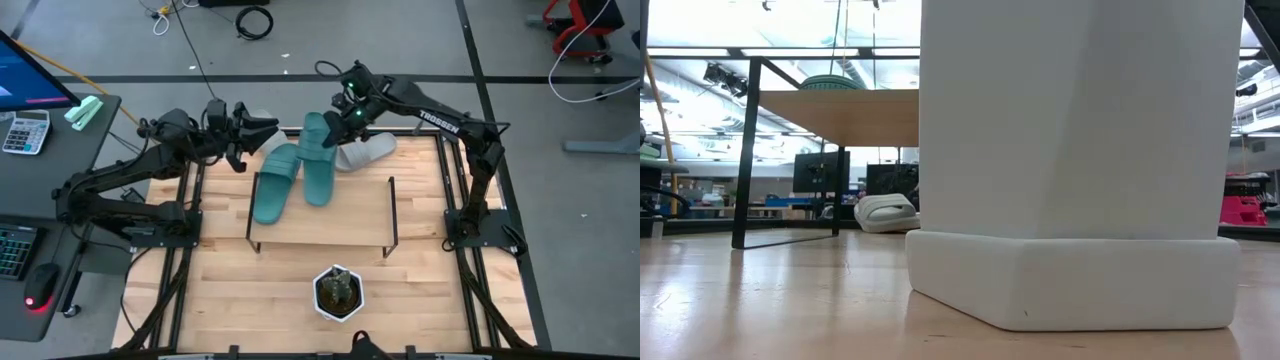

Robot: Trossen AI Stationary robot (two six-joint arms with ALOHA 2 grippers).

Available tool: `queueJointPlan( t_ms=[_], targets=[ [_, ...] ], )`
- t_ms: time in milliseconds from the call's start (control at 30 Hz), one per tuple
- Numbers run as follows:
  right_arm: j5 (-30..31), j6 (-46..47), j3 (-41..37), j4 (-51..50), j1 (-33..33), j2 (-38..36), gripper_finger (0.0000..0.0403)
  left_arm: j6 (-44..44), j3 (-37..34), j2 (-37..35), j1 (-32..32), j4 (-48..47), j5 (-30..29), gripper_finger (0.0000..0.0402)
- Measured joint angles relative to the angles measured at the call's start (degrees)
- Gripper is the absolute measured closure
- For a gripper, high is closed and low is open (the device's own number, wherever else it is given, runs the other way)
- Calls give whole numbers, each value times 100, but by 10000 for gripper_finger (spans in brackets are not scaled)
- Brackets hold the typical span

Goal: Pick and place slides into the shelf
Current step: Put the green slipper on the shelf

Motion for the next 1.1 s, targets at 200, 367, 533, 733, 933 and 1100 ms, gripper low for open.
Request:
queueJointPlan(
  t_ms=[200, 367, 533, 733, 933, 1100],
  targets=[
    [-62, 257, -499, 496, 13, -97, 320, 37, -1, -97, 67, -256, 7, 293],
    [-191, 792, -1246, 1402, 16, -299, 320, 20, -2, -239, 215, -448, 2, 294],
    [-311, 1756, -2221, 3066, 15, -750, 320, 25, -2, -353, 369, -598, 4, 294],
    [-291, 2617, -3077, 4509, -145, -1502, 320, 16, -2, -349, 473, -629, 2, 294],
    [-363, 2933, -3725, 4834, -14, -1796, 320, -16, -2, -342, 479, -624, 4, 295],
    [-467, 3480, -4054, 5841, 163, -1568, 320, -26, -2, -340, 479, -617, 4, 295]
  ],
)
